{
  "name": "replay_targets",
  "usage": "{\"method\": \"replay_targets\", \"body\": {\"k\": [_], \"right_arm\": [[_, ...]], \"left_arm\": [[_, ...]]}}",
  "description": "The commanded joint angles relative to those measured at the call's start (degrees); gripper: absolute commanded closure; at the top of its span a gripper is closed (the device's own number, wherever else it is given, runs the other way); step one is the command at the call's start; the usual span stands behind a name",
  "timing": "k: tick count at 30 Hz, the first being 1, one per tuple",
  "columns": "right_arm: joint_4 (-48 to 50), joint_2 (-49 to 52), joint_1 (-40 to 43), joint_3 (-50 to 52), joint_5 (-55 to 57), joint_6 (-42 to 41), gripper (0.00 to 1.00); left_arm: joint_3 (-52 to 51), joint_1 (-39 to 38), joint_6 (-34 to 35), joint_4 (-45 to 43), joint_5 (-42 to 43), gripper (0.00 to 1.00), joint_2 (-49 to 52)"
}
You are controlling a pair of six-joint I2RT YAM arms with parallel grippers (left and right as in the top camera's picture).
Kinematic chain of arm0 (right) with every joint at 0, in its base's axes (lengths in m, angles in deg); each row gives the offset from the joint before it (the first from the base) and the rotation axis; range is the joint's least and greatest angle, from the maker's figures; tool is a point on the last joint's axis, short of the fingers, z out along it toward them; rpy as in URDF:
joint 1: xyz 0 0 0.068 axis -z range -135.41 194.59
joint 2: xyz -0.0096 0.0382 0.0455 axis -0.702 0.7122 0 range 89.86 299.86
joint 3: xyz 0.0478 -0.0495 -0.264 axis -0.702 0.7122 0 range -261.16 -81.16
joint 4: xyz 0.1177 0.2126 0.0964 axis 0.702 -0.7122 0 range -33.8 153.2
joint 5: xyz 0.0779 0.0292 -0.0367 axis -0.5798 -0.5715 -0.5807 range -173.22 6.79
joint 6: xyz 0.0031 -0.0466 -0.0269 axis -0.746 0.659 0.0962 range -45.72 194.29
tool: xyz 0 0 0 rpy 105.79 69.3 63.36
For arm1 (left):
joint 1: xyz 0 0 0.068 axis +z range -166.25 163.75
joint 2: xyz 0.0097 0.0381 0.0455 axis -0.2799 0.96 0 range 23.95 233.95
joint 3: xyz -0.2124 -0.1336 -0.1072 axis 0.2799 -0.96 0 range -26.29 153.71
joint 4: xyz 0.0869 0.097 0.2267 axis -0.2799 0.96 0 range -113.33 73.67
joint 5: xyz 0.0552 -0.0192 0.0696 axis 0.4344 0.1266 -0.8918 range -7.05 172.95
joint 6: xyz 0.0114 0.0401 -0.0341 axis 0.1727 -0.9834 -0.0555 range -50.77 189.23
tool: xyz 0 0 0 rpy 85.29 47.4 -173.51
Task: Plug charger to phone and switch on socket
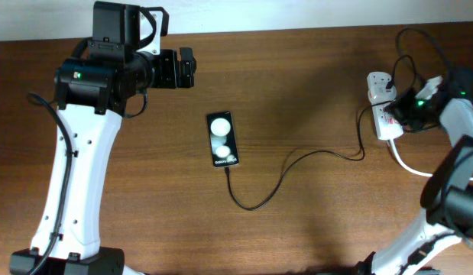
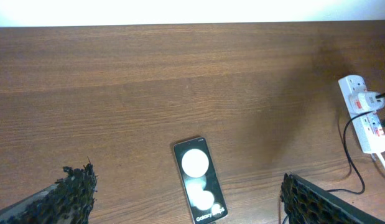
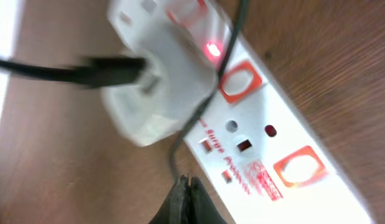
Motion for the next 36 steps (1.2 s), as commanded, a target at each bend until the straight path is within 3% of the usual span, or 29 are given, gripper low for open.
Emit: {"method": "replay_targets", "body": {"k": [1, 4, 7, 12, 15, 16, 18, 22, 30, 33, 36], "right_arm": [[-1.07, -11.15, -0.44, 0.15, 0.7, 2.08, 0.96], [-5.95, -26.12, -0.61, 0.15, -0.85, 7.74, 0.96], [-10.4, -36.02, -0.61, 0.15, -9.25, 15.04, 0.96], [-29.46, -50.42, -0.66, 0.17, -11.63, 28.68, 0.96], [-37.44, -56.65, -0.66, 0.17, -11.58, 28.85, 0.93], [-40.04, -58.99, -0.66, 0.17, -11.56, 28.83, 0.72], [-44.44, -60.85, -0.66, 0.17, -11.34, 28.83, 0.01], [-45.46, -60.67, -0.66, 0.17, -6.86, 28.85, 0.01], [-45.29, -61.29, -3.37, 0.72, -5.46, 36.35, 0.01], [-33.73, -68.11, -8.79, 8.46, -0.04, 35.93, 0.01], [-18.56, -76.17, -18.47, 21.11, 12.79, 25.07, 0.01]], "left_arm": [[0.07, 0.2, -0.07, -0.11, -0.39, 0.01, -0.15], [0.07, 0.2, -0.07, -0.11, -0.39, 0.01, -0.15], [0.07, 0.17, -0.07, -0.11, -0.39, 0.01, -0.15], [0.07, 0.2, -0.07, -0.11, -0.39, 0.01, -0.15], [0.07, 0.2, -0.07, -0.11, -0.39, 0.01, -0.15], [0.07, 0.2, -0.07, -0.11, -0.39, 0.01, -0.15], [0.07, 0.2, -0.07, -0.11, -0.39, 0.01, -0.15], [0.07, 0.2, -0.07, -0.11, -0.39, 0.01, -0.15], [0.07, 0.2, -0.07, -0.11, -0.39, 0.01, -0.15], [0.07, 0.2, -0.07, -0.11, -0.39, 0.01, -0.15], [0.07, 0.2, -0.07, -0.11, -0.39, 0.01, -0.15]]}}
